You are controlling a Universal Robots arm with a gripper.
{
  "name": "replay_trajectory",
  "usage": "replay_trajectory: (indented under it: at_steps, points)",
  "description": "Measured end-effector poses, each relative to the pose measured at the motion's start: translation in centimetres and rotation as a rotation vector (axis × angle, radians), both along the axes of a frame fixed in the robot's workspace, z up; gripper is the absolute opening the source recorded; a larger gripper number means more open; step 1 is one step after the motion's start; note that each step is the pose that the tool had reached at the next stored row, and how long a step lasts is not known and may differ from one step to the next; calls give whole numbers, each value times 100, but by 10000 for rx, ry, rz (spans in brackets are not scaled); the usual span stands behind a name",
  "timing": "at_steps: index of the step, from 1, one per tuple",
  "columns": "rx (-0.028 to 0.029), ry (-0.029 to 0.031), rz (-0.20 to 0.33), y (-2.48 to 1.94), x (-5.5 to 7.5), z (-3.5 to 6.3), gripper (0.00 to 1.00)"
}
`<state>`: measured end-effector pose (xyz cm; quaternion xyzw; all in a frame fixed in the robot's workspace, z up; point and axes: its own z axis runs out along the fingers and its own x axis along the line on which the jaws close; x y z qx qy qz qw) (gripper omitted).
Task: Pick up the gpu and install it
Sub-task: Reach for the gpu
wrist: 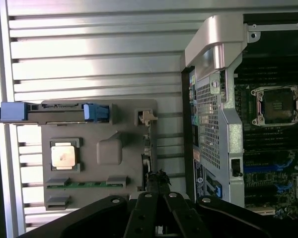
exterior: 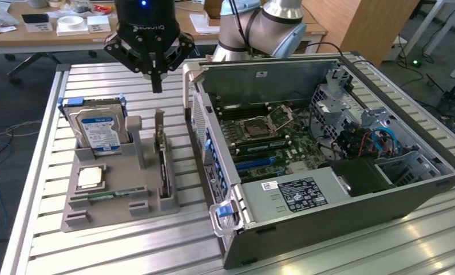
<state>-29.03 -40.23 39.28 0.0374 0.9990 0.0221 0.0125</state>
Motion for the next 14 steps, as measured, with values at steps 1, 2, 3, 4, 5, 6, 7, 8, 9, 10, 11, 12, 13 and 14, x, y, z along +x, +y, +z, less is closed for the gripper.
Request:
replay_trajectory:
  at_steps: [1, 2, 3, 4, 5, 6, 7, 8, 9, 10, 11, 12, 13, 14]
  points:
    - [1, 0, 1, -4, -1, 0, 11]
    - [0, 1, 2, -10, -3, 0, 11]
    - [0, 0, 2, -16, -5, 0, 11]
    - [1, -1, 2, -22, -8, 0, 11]
    - [1, -1, 2, -28, -10, 0, 11]
    - [0, 0, 2, -34, -13, 0, 11]
    - [1, -1, 2, -40, -16, -1, 11]
    - [1, -1, 3, -47, -19, 0, 11]
    - [0, 0, 3, -54, -21, 0, 11]
    - [1, 0, 4, -61, -24, 0, 11]
    - [1, -1, 4, -68, -28, -1, 11]
    - [1, 0, 4, -74, -31, 0, 11]
    - [0, -1, 4, -80, -34, 0, 11]
    - [1, -1, 4, -86, -37, 0, 11]
